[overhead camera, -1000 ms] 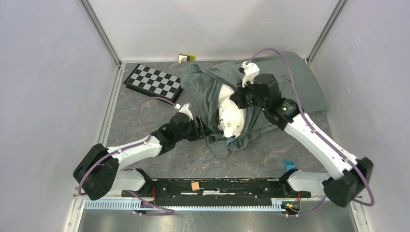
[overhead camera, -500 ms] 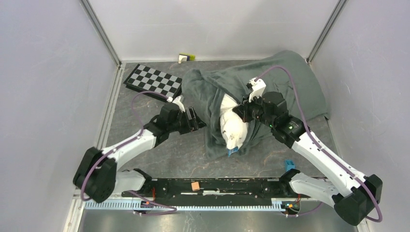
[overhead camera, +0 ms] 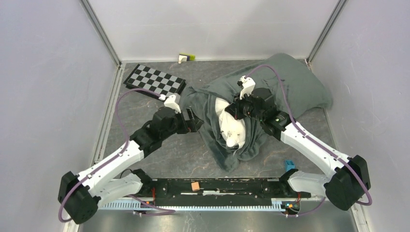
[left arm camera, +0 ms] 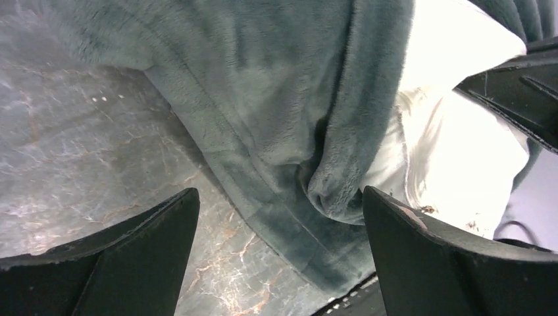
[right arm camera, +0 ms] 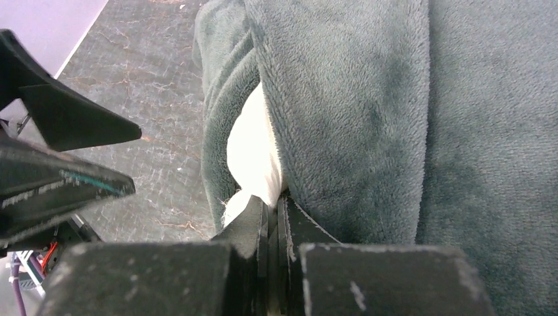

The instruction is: Remove the pillowcase from the pillow

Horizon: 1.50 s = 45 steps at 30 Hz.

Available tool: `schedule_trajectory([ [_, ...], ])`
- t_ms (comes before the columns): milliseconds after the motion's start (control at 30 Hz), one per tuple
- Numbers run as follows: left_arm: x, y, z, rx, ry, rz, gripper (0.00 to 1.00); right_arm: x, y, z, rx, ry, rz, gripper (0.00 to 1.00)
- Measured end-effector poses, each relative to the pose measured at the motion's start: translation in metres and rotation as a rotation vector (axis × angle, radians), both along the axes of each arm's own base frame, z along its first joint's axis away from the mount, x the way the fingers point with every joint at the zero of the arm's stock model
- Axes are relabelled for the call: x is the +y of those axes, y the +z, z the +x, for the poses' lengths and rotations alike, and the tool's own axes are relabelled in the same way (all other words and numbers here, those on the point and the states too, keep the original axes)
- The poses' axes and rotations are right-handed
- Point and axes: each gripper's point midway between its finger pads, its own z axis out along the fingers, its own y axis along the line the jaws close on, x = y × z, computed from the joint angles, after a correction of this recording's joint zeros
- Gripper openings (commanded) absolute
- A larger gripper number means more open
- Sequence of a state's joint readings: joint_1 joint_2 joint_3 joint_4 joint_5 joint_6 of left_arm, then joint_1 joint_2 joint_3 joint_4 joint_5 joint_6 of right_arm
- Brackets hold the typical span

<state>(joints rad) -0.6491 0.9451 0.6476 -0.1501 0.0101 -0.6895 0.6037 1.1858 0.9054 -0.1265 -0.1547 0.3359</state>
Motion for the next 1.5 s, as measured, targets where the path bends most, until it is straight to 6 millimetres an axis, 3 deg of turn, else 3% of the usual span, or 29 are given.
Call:
schedule_trajectory([
  [67, -0.007, 0.006, -0.003, -0.015, 0.01, 0.094, 1.0, 0.0, 0.001, 0.001, -0.004, 0.0, 0.003, 0.0],
  [200, -0.047, 0.047, -0.002, -0.106, -0.024, 0.183, 1.0, 0.0, 0.0, 0.001, -0.006, 0.001, 0.006, 0.0],
  [267, -0.051, 0.056, 0.007, -0.133, 0.003, 0.201, 1.0, 0.001, 0.0, 0.001, -0.006, 0.003, 0.009, 0.0],
  [500, -0.041, 0.037, 0.037, -0.124, 0.105, 0.367, 0.92, 0.0, -0.004, -0.006, -0.007, 0.016, 0.025, 0.0],
  [700, -0.04, 0.028, 0.06, -0.094, 0.13, 0.428, 0.97, -0.004, 0.001, -0.013, -0.022, 0.018, 0.037, 0.0],
  [1100, -0.065, 0.033, 0.061, -0.103, 0.031, 0.377, 0.97, -0.004, -0.001, -0.015, -0.02, 0.025, 0.039, 0.0],
  [1300, -0.055, 0.026, 0.081, -0.066, 0.079, 0.434, 0.87, -0.004, -0.003, -0.015, -0.019, 0.027, 0.04, 0.0],
  [1500, -0.008, -0.003, 0.115, 0.044, 0.19, 0.516, 0.74, -0.008, -0.004, -0.022, -0.012, 0.028, 0.032, 0.0],
])
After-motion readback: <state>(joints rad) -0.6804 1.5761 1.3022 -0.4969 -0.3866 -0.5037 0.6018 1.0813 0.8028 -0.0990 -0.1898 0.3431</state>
